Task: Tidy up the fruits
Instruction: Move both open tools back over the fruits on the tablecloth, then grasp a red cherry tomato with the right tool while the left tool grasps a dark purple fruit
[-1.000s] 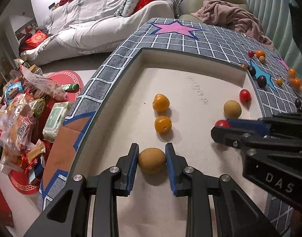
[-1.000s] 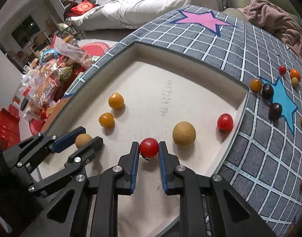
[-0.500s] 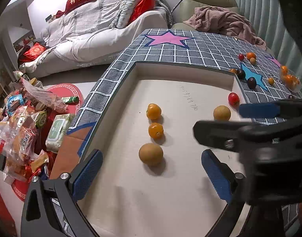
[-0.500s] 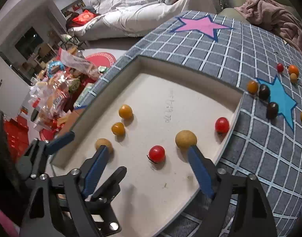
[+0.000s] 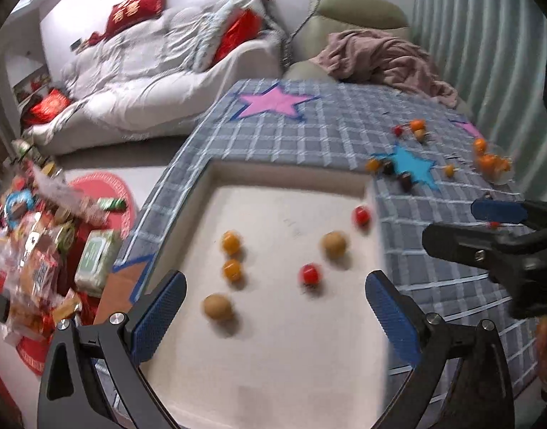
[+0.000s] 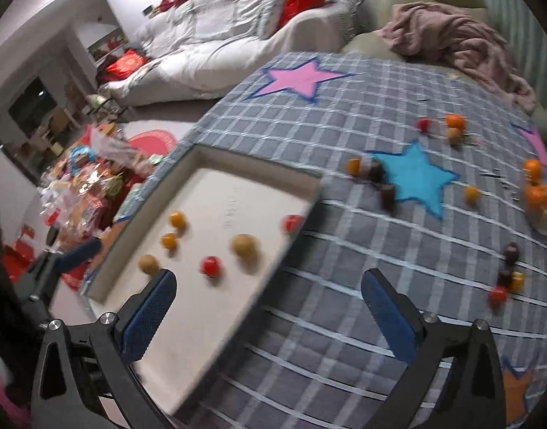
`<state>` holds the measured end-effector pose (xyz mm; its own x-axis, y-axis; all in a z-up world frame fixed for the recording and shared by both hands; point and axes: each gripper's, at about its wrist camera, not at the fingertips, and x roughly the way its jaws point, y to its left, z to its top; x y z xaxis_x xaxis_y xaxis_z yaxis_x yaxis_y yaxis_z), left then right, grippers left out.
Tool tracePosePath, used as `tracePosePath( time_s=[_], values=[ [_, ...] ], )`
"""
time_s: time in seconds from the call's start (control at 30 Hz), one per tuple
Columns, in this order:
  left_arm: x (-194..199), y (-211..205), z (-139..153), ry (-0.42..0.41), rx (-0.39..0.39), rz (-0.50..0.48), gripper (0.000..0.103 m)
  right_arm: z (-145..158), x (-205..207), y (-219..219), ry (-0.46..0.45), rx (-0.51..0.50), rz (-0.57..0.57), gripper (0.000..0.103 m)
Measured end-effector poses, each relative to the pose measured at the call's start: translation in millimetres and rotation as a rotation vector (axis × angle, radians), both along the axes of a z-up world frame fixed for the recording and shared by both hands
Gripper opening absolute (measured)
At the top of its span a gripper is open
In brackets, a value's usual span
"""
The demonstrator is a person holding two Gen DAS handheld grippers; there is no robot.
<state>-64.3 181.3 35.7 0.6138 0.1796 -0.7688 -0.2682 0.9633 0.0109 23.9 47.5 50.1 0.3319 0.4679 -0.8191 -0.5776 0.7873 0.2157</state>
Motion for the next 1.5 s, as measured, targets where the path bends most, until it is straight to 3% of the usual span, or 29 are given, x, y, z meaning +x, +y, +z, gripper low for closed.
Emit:
tracePosePath(
  time_s=[0.27,0.57,0.83,1.07,1.1,1.17,1.33,1.4,1.47,1.5],
  values=[
    [34,-61,27,-0.005,-0.012,-0.128,0.101,-17,26,-103,0.007,-0.046,-0.198,0.103],
    [85,-120,10,0.055,0.024,-0.185,0.101,-56,35,-184,0.025,-0.087,-0.342,0.103],
    [132,-142,-18,0.091,0.076,-0.179,0.101,-73,45,-194,0.004,-0.084,-0.372,0.103],
    [174,-139,-38,0.097,0.056,-0.138,0.100,-84,61,-175,-0.022,-0.079,-0.369,0.101],
    [179,-138,-42,0.100,0.053,-0.130,0.094,-85,62,-173,-0.033,-0.085,-0.370,0.100],
    [190,-136,-51,0.124,0.058,-0.118,0.087,-85,64,-167,-0.056,-0.097,-0.365,0.094],
    [203,-131,-69,0.149,0.057,-0.084,0.086,-84,67,-157,-0.095,-0.112,-0.363,0.082],
    [207,-131,-75,0.161,0.060,-0.077,0.074,-84,67,-155,-0.110,-0.121,-0.367,0.072],
    [210,-130,-74,0.149,0.060,-0.064,0.071,-83,68,-154,-0.120,-0.121,-0.377,0.051],
    [211,-130,-74,0.144,0.061,-0.060,0.063,-82,69,-154,-0.120,-0.116,-0.380,0.045]
  ],
)
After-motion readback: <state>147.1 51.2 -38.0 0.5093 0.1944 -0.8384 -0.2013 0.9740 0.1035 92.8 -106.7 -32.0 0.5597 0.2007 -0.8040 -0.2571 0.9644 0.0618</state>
